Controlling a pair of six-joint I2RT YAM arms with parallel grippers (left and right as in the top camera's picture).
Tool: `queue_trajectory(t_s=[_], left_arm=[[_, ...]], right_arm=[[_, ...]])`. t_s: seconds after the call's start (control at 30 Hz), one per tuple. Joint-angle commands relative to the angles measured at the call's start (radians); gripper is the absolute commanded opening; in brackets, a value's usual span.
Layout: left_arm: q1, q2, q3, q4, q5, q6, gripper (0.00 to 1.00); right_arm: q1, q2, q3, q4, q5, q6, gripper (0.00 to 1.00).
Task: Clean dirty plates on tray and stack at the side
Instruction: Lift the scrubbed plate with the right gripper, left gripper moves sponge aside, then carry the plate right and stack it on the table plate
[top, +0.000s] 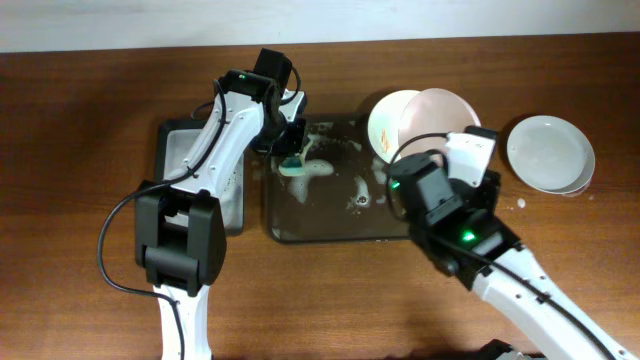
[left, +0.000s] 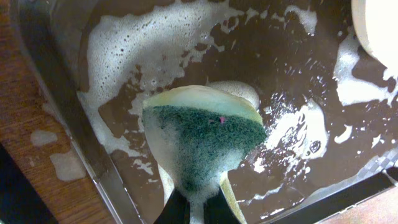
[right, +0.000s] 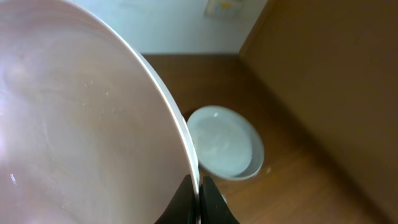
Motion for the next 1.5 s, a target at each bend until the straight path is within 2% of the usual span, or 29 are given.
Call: queue_trajectory(t_s=[0.0,0.4,0.57,0.83,1.03,1.13,1.3,1.47], left_arm=[[0.002,-0.017,-0.006,0.011,0.009,-0.009,0.01],[0.0,-0.017,-0.006,0.035,0.009,-0.009,0.0],[0.0,-0.017,-0.006,0.035,0.009,-0.009,0.01],[0.0,-0.017,-0.006,0.035,0.008,-0.009,0.01],[0.0,-0.017,-0.006,0.035,0.008,-0.009,0.01],[0.0,-0.017,-0.006,0.035,0.008,-0.009,0.0],[0.0,-0.017,-0.006,0.034,0.008,-0.008,0.0],[0.0,-0.017,-0.006,0.024,0.008,-0.008,0.01]], right_arm=[[0.09,0.053,0.008,0.002,0.206,-0.04,0.04],[0.146,0.275,0.006,-0.026,0.231,-0.032,0.04],[0.146,0.275,0.006,-0.098,0.306,0.042,0.04],[0.146,0.275,0.005,-0.243,0.295,0.191,0.04],[0.145,0.275,0.005,-0.259,0.284,0.249,0.04],[0.119,0.267,0.006,-0.251,0.118,0.286,0.04],[-0.02,0.189,0.012,-0.236,-0.123,0.302,0.04],[-0.294,0.021,0.012,-0.107,-0.522,0.112,0.04]])
